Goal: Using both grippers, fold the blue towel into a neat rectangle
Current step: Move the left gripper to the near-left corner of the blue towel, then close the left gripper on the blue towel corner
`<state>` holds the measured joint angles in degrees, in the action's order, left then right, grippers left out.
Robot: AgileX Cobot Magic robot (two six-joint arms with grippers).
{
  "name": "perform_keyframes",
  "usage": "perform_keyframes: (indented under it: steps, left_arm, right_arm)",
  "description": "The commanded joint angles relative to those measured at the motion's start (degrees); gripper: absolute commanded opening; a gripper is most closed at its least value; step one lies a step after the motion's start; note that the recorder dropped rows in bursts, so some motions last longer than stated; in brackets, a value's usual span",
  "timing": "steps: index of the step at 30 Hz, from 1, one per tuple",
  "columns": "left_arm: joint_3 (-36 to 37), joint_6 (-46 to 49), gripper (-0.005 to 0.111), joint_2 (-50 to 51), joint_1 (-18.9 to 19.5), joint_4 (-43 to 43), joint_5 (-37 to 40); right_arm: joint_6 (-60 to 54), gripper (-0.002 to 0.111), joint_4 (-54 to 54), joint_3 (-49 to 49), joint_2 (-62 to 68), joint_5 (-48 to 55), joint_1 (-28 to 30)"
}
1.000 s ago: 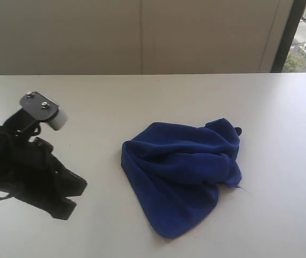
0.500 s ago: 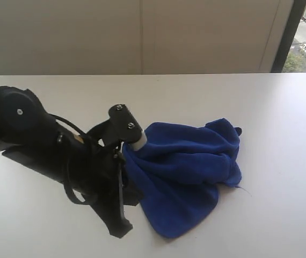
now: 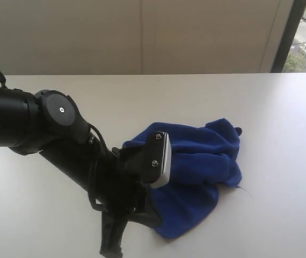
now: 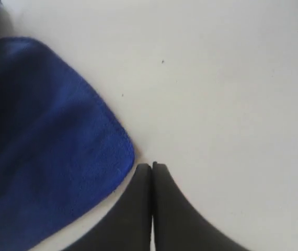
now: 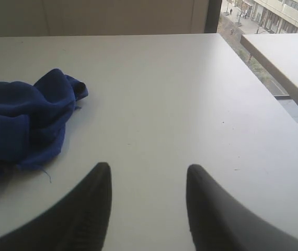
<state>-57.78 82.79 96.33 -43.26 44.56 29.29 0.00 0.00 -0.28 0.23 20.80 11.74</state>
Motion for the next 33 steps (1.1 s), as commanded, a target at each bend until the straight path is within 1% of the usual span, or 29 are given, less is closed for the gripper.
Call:
perform_keyframes:
  steps: [1,5,9,12,14,16,20,23,25,33]
  left_arm:
    - [-0.4,7.2,0.0,1.7,-0.5,5.9,2.4]
    - [-0.4,7.2,0.0,2.7,-1.7,5.5,0.7]
    - [-0.4,7.2,0.0,3.4,-3.3,5.3,-4.8]
    - [-0.4,7.5,0.0,4.1,-4.1,4.7,-5.5]
    - [-0.4,8.4,0.005,4.5,-4.4,4.7,-5.0]
    - [-0.4,9.3,0.014,5.0,-4.4,4.7,-4.7]
    - [-0.4,9.3,0.036,6.3,-4.4,4.7,-5.8]
    - [-0.4,9.5,0.049,7.4,-4.4,4.7,-5.8]
    - [-0.4,9.5,0.053,8.0,-4.4,4.7,-7.1]
    - [-0.4,9.5,0.052,8.4,-4.4,4.7,-11.4]
  right_arm:
    - [0.0,0.044,0.0,0.3,-0.2,-0.9,0.3]
    - [0.0,0.044,0.0,0.3,-0.2,-0.9,0.3]
    - [0.0,0.044,0.0,0.3,-0.2,-0.9,0.3]
    - [0.0,0.044,0.0,0.3,-0.2,-0.9,0.3]
    - [0.0,0.044,0.0,0.3,-0.2,-0.9,0.3]
    - [0.0,0.044,0.0,0.3,-0.2,-0.9,0.3]
    - [0.0,0.044,0.0,0.3,-0.2,-0.9,0.3]
    - [0.0,0.044,0.0,0.3,-0.2,-0.9,0.3]
    - [0.0,0.044,0.0,0.3,-0.2,-0.9,0.3]
    - [0.0,0.044,0.0,0.3,-0.2,-0.9,0.3]
